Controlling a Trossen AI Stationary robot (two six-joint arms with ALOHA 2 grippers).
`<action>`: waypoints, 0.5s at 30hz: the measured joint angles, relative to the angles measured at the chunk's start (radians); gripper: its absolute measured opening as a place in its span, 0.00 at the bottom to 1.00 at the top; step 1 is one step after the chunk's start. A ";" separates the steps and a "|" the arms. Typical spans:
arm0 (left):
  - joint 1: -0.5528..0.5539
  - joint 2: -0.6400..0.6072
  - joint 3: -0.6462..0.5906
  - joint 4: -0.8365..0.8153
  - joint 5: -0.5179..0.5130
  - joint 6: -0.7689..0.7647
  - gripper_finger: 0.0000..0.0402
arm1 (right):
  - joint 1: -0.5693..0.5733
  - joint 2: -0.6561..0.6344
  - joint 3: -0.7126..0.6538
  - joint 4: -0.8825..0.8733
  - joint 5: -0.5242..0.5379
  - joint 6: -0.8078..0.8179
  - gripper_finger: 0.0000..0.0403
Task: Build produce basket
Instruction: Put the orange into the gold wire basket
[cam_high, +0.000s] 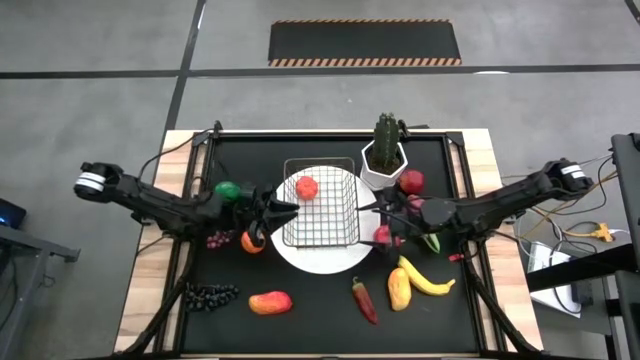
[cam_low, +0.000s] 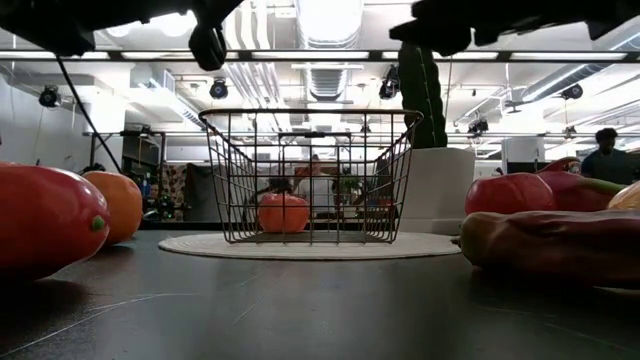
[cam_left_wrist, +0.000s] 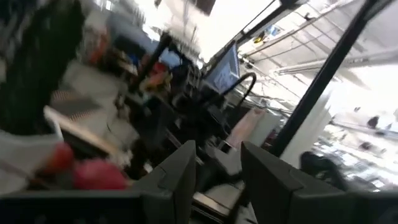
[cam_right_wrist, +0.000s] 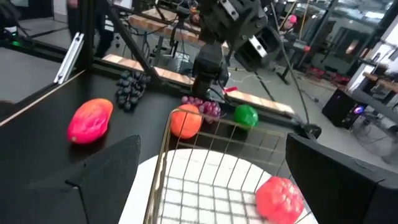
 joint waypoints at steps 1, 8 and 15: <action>-0.004 -0.012 0.010 -0.052 -0.013 -0.045 0.28 | 0.000 -0.008 -0.008 -0.008 -0.001 0.003 0.95; -0.067 -0.087 0.176 -0.654 -0.098 -0.365 0.28 | 0.000 -0.071 -0.022 -0.045 0.001 0.004 0.95; -0.155 -0.109 0.464 -1.477 -0.089 -0.564 0.28 | 0.000 -0.090 -0.022 -0.071 0.002 0.003 0.95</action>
